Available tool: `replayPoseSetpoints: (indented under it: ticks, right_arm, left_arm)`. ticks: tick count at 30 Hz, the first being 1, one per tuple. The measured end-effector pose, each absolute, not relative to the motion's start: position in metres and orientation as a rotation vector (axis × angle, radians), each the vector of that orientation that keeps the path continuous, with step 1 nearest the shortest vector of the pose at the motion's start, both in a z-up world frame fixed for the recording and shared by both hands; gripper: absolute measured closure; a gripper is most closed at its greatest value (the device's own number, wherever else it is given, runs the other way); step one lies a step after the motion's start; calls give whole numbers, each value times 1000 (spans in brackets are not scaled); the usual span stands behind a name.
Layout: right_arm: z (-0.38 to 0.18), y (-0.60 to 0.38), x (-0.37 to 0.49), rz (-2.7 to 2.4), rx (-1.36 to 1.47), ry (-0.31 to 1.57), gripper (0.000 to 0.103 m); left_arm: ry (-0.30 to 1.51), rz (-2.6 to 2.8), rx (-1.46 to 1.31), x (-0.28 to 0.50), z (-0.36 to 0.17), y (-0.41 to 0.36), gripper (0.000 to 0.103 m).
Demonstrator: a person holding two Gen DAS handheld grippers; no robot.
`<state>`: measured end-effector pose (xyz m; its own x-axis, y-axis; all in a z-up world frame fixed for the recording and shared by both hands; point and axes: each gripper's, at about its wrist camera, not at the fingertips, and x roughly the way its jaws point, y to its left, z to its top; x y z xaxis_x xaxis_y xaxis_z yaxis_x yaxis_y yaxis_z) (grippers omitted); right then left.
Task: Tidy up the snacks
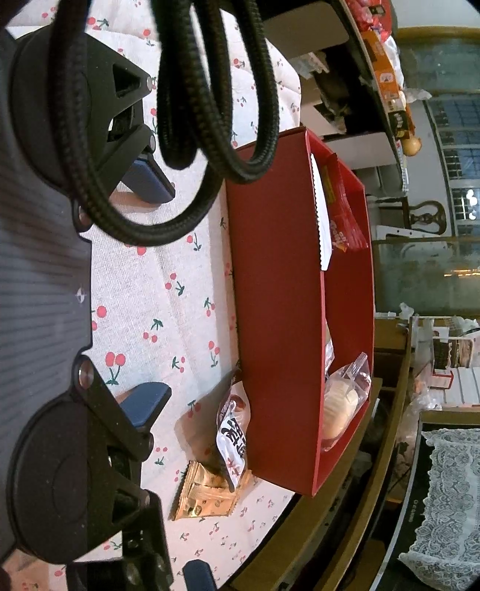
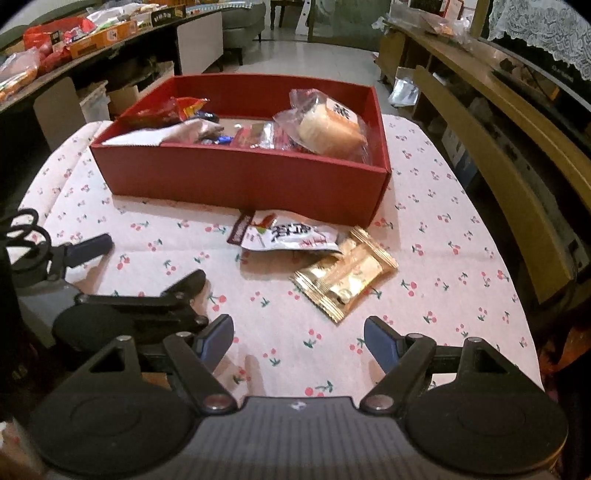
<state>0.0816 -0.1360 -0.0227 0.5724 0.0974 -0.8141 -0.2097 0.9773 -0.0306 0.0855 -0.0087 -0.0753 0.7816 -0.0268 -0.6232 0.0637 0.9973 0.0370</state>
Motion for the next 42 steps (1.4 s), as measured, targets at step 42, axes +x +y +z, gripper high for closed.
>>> replayPoseSetpoints:
  ticks: [42]
  right_arm:
    - [-28, -138, 87, 182, -83, 967, 8]
  left_arm:
    - [674, -50, 57, 88, -76, -9, 0]
